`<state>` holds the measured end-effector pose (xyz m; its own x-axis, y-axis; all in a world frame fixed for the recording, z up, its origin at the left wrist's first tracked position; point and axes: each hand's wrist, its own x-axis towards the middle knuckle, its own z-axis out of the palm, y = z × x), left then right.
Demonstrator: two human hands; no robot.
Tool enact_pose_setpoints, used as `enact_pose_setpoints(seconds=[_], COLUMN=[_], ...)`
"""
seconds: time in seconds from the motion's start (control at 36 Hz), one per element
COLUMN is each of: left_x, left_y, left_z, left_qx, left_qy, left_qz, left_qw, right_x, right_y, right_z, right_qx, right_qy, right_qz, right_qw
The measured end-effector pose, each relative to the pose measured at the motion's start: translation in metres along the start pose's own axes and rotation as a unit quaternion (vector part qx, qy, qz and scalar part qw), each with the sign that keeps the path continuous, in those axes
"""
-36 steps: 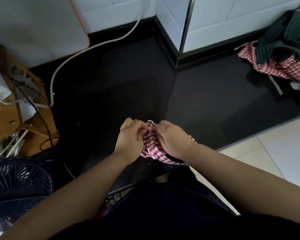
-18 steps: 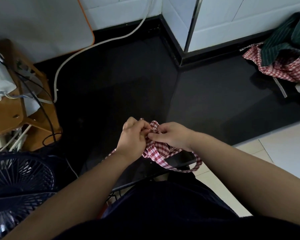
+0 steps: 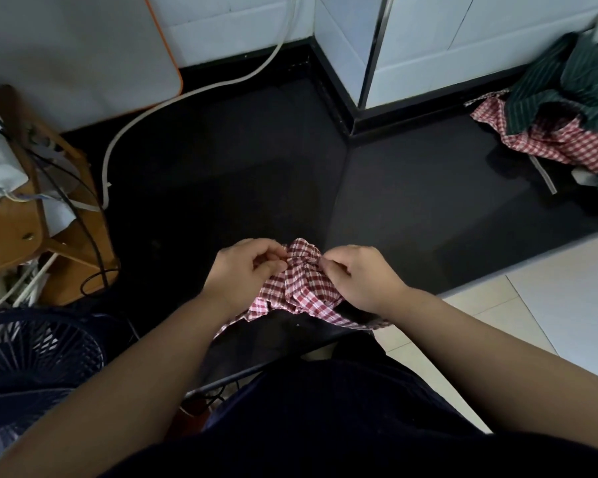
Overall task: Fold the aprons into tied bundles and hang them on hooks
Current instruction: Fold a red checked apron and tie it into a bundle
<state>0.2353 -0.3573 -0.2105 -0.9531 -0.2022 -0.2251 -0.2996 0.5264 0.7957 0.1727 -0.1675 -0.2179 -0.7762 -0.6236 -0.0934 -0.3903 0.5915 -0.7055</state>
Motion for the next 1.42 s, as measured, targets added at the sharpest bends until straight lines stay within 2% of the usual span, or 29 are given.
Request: enact_pose_setpoints(seconds=[0.08,0.19,0.31,0.44,0.53,0.64,0.72,0.78,0.83,0.92,1.0,1.08,1.17,1.28,1.36,1.42], left_x=[0.001,-0.002,0.0,0.0,-0.001,-0.005,-0.006,-0.002,0.004,0.013,0.021,0.029,0.04,0.057,0.068,0.07], left_y=[-0.001,-0.004,-0.002,-0.002,0.002,0.002,-0.003,-0.001,0.004,0.016,0.023,0.029,0.049,0.091,0.117,0.128], left_z=[-0.006,-0.007,-0.007,-0.007,-0.006,0.0,0.008,0.011,0.014,0.014,0.01,0.006,0.011,0.022,0.034,0.045], left_qx=[-0.015,0.005,0.023,0.033,0.061,0.034,0.073,0.074,0.058,0.057,0.119,0.184,0.159,0.021,-0.017,-0.013], left_qy=[-0.022,0.003,0.006,0.009,-0.025,-0.111,-0.177,-0.153,-0.111,-0.091,-0.126,-0.124,-0.081,-0.005,-0.018,-0.044], left_qz=[-0.017,-0.013,0.008,0.008,0.023,-0.071,-0.081,-0.067,-0.066,-0.084,-0.086,-0.102,-0.126,-0.143,-0.152,-0.159], left_qw=[1.0,1.0,1.0,0.999,0.998,0.991,0.978,0.983,0.99,0.991,0.981,0.97,0.976,0.989,0.988,0.986], right_x=[0.005,0.005,0.008,0.012,0.015,0.013,0.004,-0.002,-0.005,-0.005,-0.003,0.002,0.009,0.014,0.016,0.015], right_y=[0.0,0.003,0.003,-0.001,-0.004,-0.006,-0.007,-0.007,-0.002,0.012,0.023,0.026,0.021,0.02,0.027,0.037], right_z=[-0.002,-0.007,-0.01,-0.008,-0.012,-0.021,-0.021,-0.022,-0.02,-0.024,-0.036,-0.057,-0.089,-0.133,-0.164,-0.178], right_qx=[-0.008,-0.028,0.042,0.117,0.104,0.102,0.154,0.121,0.041,-0.034,-0.09,0.001,0.145,0.287,0.37,0.384], right_qy=[-0.018,-0.033,-0.026,-0.042,-0.079,-0.059,-0.085,-0.14,-0.176,-0.118,-0.057,-0.005,0.017,0.018,-0.01,-0.031], right_qz=[0.029,0.058,0.137,0.191,0.199,0.187,0.185,0.156,0.137,0.163,0.19,0.256,0.305,0.275,0.264,0.253], right_qw=[0.999,0.997,0.989,0.974,0.971,0.975,0.967,0.97,0.974,0.979,0.976,0.967,0.941,0.918,0.89,0.887])
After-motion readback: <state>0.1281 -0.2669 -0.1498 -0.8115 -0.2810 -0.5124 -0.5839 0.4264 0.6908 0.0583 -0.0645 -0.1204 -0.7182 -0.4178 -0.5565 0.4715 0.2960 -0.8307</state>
